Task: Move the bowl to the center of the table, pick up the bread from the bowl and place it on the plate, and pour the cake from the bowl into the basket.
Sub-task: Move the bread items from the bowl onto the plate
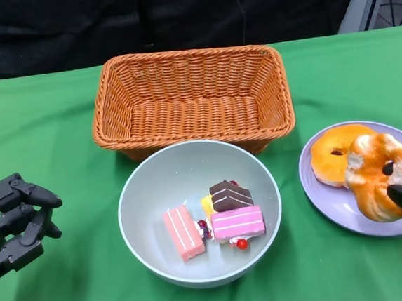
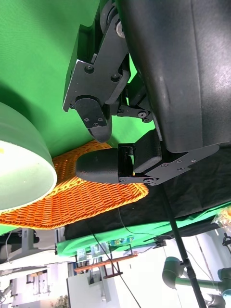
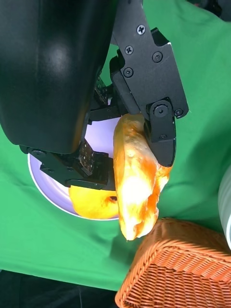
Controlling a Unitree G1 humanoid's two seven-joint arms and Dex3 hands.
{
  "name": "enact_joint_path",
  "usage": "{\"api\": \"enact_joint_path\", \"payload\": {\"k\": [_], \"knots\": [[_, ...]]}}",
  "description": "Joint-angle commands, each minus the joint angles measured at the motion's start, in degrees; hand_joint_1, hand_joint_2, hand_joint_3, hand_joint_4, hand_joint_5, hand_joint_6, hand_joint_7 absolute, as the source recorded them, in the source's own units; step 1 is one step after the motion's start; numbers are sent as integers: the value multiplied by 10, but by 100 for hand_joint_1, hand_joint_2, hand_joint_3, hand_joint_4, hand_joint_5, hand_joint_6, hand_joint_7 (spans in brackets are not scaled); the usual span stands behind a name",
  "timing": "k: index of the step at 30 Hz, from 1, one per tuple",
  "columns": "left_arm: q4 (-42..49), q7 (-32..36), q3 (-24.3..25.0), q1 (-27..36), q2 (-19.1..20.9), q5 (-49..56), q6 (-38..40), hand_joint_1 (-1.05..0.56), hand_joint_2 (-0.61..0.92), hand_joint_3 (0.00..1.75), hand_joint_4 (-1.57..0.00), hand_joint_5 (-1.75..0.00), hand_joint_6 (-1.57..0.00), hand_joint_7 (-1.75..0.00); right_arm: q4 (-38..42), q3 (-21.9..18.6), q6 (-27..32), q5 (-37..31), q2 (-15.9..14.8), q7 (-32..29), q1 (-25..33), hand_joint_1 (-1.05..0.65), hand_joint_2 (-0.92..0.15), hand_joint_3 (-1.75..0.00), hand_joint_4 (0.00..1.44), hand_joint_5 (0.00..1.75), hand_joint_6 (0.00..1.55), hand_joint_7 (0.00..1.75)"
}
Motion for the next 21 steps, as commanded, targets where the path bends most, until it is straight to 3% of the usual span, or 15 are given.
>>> {"api": "enact_joint_path", "payload": {"k": [1, 15, 21], "knots": [[0, 2, 4, -1, 11, -2, 2, 3, 77, 67, -73, -149, -79, -114, 25, 12, -12, -10, -36, 22, -3, -17, -92, -31, 62, 162, 57, 135], [-2, 1, 4, 3, 11, -1, 0, 0, 77, 67, -72, -149, -78, -114, 61, 52, -35, -43, -77, 49, -12, -15, -92, -33, 62, 157, 60, 121], [-2, 2, 4, 4, 12, -1, 0, 1, 79, 66, -72, -149, -78, -115, 54, 66, -27, -68, -75, 39, -19, -17, -92, -27, 67, 153, 64, 116]]}}
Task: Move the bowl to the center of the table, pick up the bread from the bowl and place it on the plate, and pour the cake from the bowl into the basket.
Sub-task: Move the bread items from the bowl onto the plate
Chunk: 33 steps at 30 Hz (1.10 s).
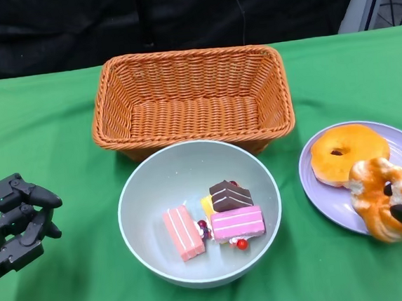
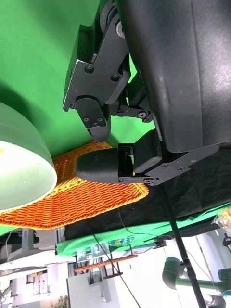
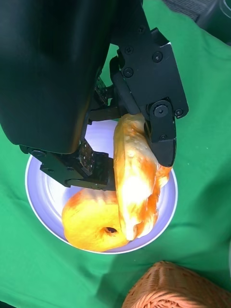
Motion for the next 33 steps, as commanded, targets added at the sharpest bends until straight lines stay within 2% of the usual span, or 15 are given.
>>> {"api": "enact_joint_path", "payload": {"k": [1, 10, 15, 19, 28, 33], "knots": [[-2, 2, 4, 4, 12, 0, -1, 1, 79, 66, -72, -149, -78, -115, -6, 0, 1, -11, -8, -8, -8, -17, -92, -27, 67, 153, 64, 115], [-4, 0, 5, 5, 12, -3, -1, 1, 80, 64, -72, -150, -79, -115, -5, 6, -13, -30, -1, -16, -9, -17, -92, -27, 68, 148, 67, 110], [-4, 0, 5, 4, 12, -3, 2, 0, 79, 64, -72, -150, -79, -115, -10, 12, -17, -40, -8, -15, -11, -17, -92, -27, 67, 146, 66, 108], [-7, 1, 5, 5, 12, -4, 6, 0, 79, 63, -72, -150, -79, -114, 12, 10, -41, -39, -14, -2, -14, -17, -92, -27, 67, 145, 67, 108], [-12, 6, 5, 8, 12, 1, 3, 1, 78, 66, -72, -150, -78, -116, 61, 27, -44, -59, -25, 9, -41, -18, -92, -26, 72, 140, 71, 105], [-15, 6, 6, 10, 12, -1, 5, 2, 77, 69, -72, -150, -77, -117, 94, 7, -17, -33, -19, 28, -65, -19, -92, -29, 70, 142, 68, 103]]}}
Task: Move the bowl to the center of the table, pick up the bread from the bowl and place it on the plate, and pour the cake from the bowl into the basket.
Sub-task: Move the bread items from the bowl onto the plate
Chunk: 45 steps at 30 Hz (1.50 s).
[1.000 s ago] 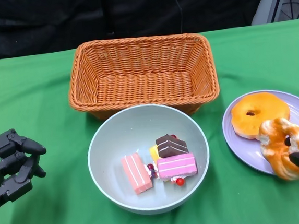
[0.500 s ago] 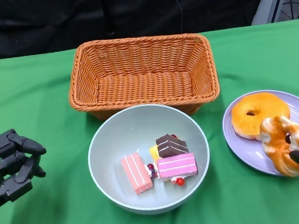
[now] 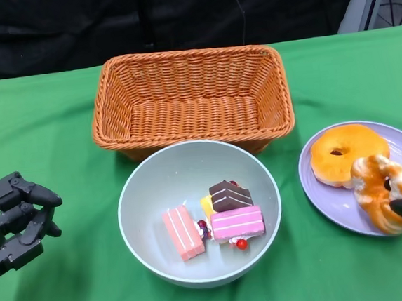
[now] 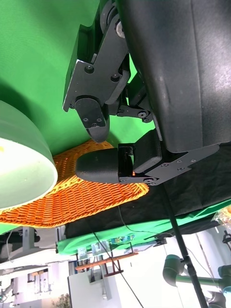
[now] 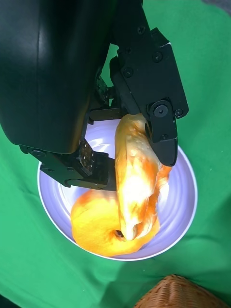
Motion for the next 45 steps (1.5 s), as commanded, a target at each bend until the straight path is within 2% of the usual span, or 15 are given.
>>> {"api": "enact_joint_path", "payload": {"k": [1, 13, 15, 18, 28, 29, 30, 31, 33, 35, 38, 39, 45], "knots": [[-6, 4, 6, 8, 12, -2, 5, 2, 76, 69, -72, -149, -77, -117, 25, -25, 33, 23, -4, 12, -23, -19, -92, -28, 69, 144, 66, 103], [-8, 3, 6, 9, 12, -3, 8, 2, 76, 70, -71, -149, -78, -116, 38, -33, 54, 43, -5, 15, -35, -17, -92, -30, 64, 148, 61, 107], [-4, 5, 5, 8, 14, 3, 2, 2, 76, 70, -72, -150, -78, -116, 81, -51, 63, 65, -1, 29, -55, -18, -92, -27, 62, 150, 56, 113], [0, 7, 4, 8, 16, 6, -1, 1, 77, 69, -73, -149, -78, -114, 114, -51, 58, 76, -6, 44, -67, -17, -92, -26, 60, 150, 52, 119], [-4, 13, 3, 10, 16, 10, 1, 1, 76, 69, -74, -148, -80, -113, 116, -47, 68, 72, -6, 43, -73, -19, -92, -27, 62, 146, 56, 113], [-3, 11, 4, 9, 15, 8, 1, 1, 75, 69, -74, -148, -80, -113, 95, -34, 72, 61, -11, 38, -68, -19, -92, -27, 62, 146, 56, 113], [-2, 10, 4, 9, 15, 7, 0, 1, 76, 70, -74, -148, -79, -113, 79, -24, 76, 52, -15, 34, -63, -26, -92, -26, 69, 98, 33, 58], [-1, 9, 4, 9, 15, 6, 0, 1, 76, 70, -74, -148, -79, -113, 67, -18, 79, 46, -17, 31, -60, -29, -92, -26, 78, 68, 29, 32], [-1, 8, 4, 9, 15, 5, 0, 2, 76, 70, -73, -148, -79, -114, 59, -14, 82, 42, -18, 29, -58, -31, -92, -25, 87, 42, 26, 9], [-1, 10, 4, 9, 16, 8, -1, 2, 76, 71, -73, -148, -79, -114, 45, -7, 77, 33, -23, 26, -51, -31, -92, -25, 89, 37, 26, 5], [-4, 12, 3, 10, 16, 9, 1, 2, 76, 72, -74, -149, -79, -115, 6, 13, 63, 9, -36, 20, -33, -32, -92, -21, 89, 18, 16, 1], [-5, 12, 3, 11, 15, 8, 2, 2, 76, 72, -73, -149, -79, -115, -4, 19, 58, 1, -39, 19, -29, -35, -92, -21, 85, 13, 15, 0], [-5, 12, 3, 11, 15, 7, 2, 2, 76, 72, -73, -150, -78, -115, -17, 24, 52, -11, -42, 20, -22, -37, -92, -20, 83, 9, 14, 0]]}}
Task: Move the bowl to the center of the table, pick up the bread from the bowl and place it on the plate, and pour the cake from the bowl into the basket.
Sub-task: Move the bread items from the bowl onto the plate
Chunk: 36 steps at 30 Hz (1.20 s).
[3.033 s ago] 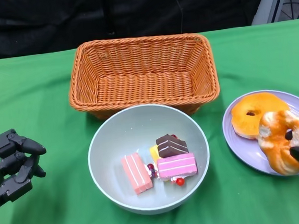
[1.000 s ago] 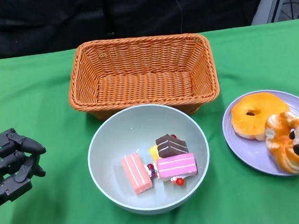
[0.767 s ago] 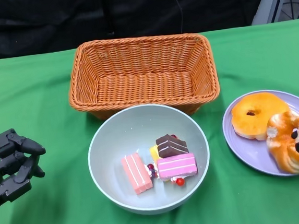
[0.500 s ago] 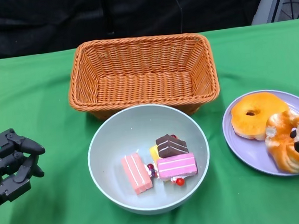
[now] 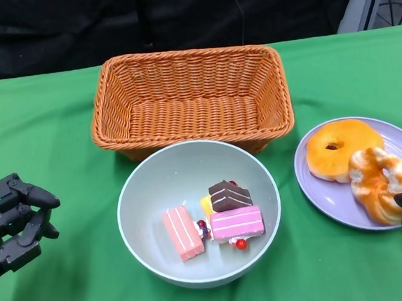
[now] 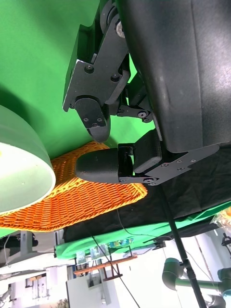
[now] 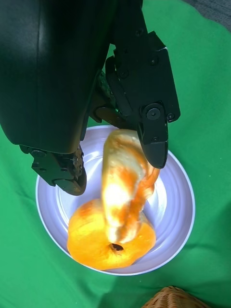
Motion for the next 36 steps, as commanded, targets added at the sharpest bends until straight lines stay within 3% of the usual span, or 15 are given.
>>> {"api": "enact_joint_path", "payload": {"k": [1, 5, 6, 7, 9, 12, 15, 28, 36], "knots": [[-3, 5, 3, 7, 11, 2, -2, 2, 76, 71, -73, -150, -78, -116, -5, -1, -5, -7, -11, -2, 5, -37, -92, -20, 83, 9, 14, 0], [-3, 3, 3, 7, 12, 2, -3, 2, 76, 71, -73, -150, -78, -116, -9, 5, -7, -14, -14, -4, 6, -37, -92, -20, 84, 8, 14, 0], [-3, 1, 2, 8, 12, 2, -3, 1, 76, 71, -73, -150, -78, -116, -22, 61, -31, -76, -50, -15, 8, -40, -92, -19, 70, 4, 13, 0], [-4, -1, 1, 8, 13, 2, -2, 1, 76, 71, -73, -150, -78, -116, -32, 103, -50, -125, -76, -22, 10, -54, -92, -23, 63, 2, 18, 2], [-4, -2, 0, 9, 15, 3, -3, 1, 76, 72, -74, -150, -78, -116, -47, 149, -63, -188, -99, -32, 12, -61, -92, -26, 52, 1, 20, 3], [-2, -3, 0, 8, 15, 2, -2, 1, 76, 72, -75, -150, -78, -116, -51, 149, -62, -214, -91, -34, 14, -64, -92, -27, 39, 0, 20, 2], [-2, -3, -1, 8, 14, 2, -2, 2, 76, 73, -75, -149, -78, -117, -50, 146, -64, -226, -86, -31, 15, -64, -92, -27, 34, 0, 20, 1], [-3, -1, -4, 9, 17, 4, 2, 2, 75, 74, -74, -148, -77, -117, -51, 120, -69, -247, -58, -45, 21, -64, -92, -26, 35, 1, 20, 1], [-9, -4, -5, 12, 15, 1, 1, 3, 76, 75, -73, -150, -77, -118, -42, 97, -132, -247, -34, -78, 48, -61, -92, -25, 43, 4, 25, 2]]}}
